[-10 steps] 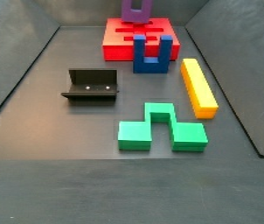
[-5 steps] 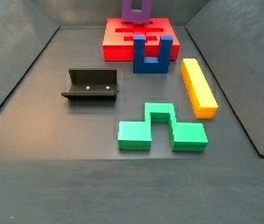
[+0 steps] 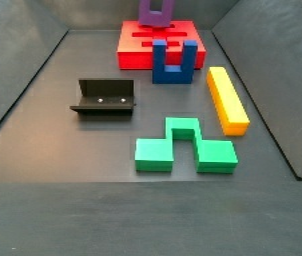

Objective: Pick up the purple object. Move up. Place the purple object on the fixture. Regrasp the purple object. Move to above the board. Insert the purple object.
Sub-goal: Insert the purple object.

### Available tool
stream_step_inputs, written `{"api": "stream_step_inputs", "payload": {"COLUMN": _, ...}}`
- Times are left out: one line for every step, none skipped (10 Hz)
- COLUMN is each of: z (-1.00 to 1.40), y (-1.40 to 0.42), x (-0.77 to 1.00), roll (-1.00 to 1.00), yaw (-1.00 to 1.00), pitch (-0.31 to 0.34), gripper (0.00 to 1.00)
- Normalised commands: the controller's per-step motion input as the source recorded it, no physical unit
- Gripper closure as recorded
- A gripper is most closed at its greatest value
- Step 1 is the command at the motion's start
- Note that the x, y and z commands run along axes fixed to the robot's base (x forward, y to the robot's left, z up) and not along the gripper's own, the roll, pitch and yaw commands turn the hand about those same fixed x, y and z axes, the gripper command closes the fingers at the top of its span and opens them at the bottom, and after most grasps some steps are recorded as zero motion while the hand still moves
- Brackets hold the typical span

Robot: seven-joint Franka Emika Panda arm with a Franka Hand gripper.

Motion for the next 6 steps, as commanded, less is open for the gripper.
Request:
{"api": "stream_step_inputs", "payload": {"z": -0.02, "y": 0.0, "x": -0.02, "roll": 0.02, "yaw": 0.0, "pitch": 0.0, "gripper": 1.0}}
{"api": "stream_step_inputs", "payload": {"z": 0.0, "y": 0.05, "x": -0.01, "roll": 0.04, "yaw": 0.0, "pitch": 0.006, "gripper": 1.0}}
{"api": "stream_step_inputs", "payload": {"z": 0.0, "y": 0.1, "x": -0.09, "roll": 0.06, "yaw": -0.03, "pitch": 0.037, "gripper": 1.0}}
{"api": "stream_step_inputs", "payload": {"z": 0.0, "y": 0.03, "x": -0.15, "roll": 0.04, "yaw": -0.03, "pitch": 0.033, "gripper": 1.0}}
{"api": "stream_step_inputs", "payload": {"z": 0.0, "y": 0.0, "x": -0.18, "roll": 0.02, "yaw": -0.03, "pitch": 0.027, "gripper": 1.0}}
{"api": "stream_step_inputs", "payload": {"z": -0.05, "y": 0.0, "x": -0.16, "roll": 0.0, "yaw": -0.01, "pitch": 0.029, "gripper": 1.0}}
